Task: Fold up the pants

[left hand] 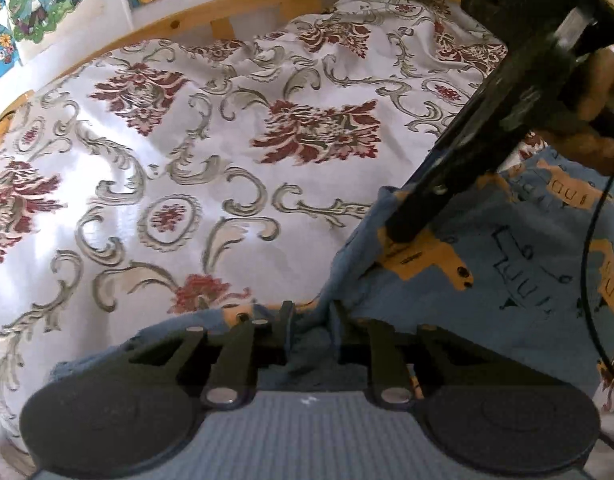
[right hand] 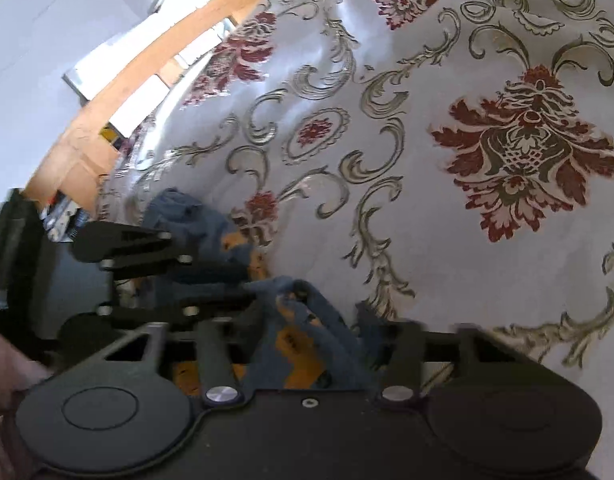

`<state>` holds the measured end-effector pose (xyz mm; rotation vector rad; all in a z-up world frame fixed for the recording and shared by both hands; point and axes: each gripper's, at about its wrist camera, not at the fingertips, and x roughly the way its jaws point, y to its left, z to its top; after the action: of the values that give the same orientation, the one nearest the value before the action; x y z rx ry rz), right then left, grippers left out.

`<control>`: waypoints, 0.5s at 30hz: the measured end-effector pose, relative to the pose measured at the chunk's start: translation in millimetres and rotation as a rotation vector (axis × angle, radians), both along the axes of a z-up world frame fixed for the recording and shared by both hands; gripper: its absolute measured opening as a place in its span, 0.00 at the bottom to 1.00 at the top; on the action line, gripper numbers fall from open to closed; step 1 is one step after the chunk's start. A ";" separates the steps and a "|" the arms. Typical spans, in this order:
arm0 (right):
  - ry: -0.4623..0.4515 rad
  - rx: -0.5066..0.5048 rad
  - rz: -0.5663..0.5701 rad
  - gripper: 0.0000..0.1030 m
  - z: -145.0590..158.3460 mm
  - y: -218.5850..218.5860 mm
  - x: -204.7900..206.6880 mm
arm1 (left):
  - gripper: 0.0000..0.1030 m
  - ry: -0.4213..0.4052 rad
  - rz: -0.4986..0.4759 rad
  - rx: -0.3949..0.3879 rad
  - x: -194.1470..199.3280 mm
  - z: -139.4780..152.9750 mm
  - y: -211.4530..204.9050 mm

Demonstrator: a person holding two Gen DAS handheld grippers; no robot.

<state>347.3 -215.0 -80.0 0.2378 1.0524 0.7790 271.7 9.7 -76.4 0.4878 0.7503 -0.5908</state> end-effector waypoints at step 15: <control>-0.052 -0.021 -0.300 0.07 -27.3 -29.2 24.3 | 0.45 0.147 0.154 -0.008 31.1 2.0 75.6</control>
<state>371.6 -244.1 -107.3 0.3468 0.9484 0.5007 302.7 85.3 -74.4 0.3782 0.9164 -0.4887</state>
